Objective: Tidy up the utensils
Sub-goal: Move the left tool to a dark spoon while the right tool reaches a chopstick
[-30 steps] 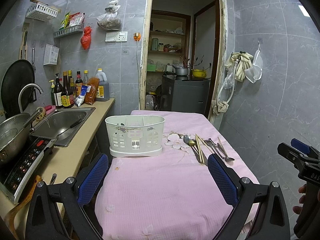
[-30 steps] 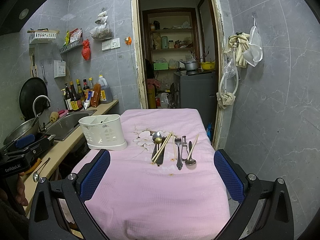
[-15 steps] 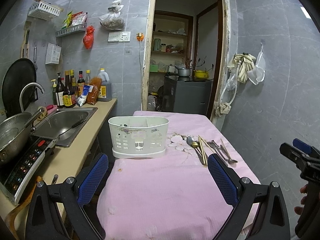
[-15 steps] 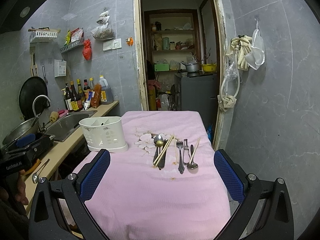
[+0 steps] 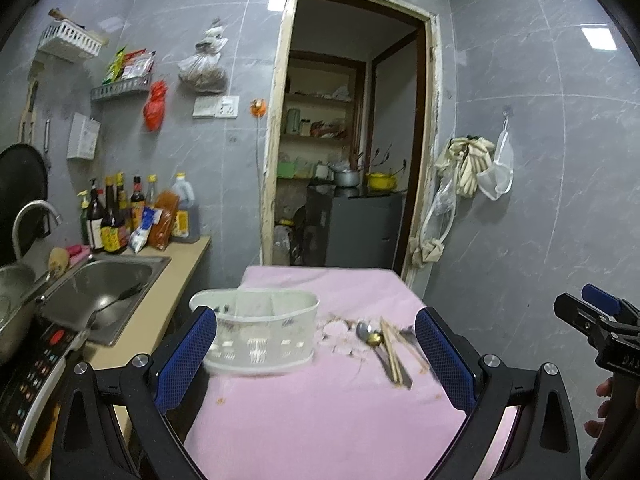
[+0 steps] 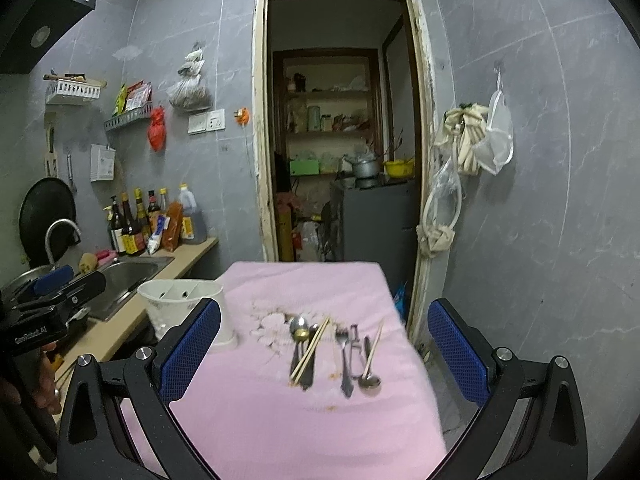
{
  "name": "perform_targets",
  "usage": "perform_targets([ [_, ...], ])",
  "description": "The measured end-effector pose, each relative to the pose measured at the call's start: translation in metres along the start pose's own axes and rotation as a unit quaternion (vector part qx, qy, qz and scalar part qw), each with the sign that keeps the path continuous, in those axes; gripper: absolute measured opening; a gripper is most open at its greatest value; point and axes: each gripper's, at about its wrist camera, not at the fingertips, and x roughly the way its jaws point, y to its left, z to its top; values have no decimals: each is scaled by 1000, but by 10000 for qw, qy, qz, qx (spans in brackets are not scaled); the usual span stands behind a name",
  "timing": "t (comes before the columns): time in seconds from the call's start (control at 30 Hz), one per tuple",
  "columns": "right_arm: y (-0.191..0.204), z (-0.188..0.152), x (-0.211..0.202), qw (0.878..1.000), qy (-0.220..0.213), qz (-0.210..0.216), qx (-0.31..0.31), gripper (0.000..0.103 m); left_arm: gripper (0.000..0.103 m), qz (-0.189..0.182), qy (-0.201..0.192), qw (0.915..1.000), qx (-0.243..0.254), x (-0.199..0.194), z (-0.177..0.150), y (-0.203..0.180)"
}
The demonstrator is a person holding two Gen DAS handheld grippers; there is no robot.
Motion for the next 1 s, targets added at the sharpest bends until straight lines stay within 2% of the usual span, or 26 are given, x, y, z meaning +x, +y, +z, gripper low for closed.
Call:
perform_targets([
  [0.2, -17, 14, 22, 9999, -73, -141, 20, 102, 100, -121, -84, 9999, 13, 27, 12, -14],
  [0.43, -59, 20, 81, 9995, 133, -213, 183, 102, 100, -149, 1, 9998, 124, 72, 15, -37],
  [0.67, -92, 5, 159, 9951, 957, -195, 170, 102, 100, -204, 333, 9991, 140, 133, 12, -61],
  [1.0, -119, -44, 261, 9801, 1889, 266, 541, 102, 100, -66, 933, 9956, 54, 230, -12, -90],
])
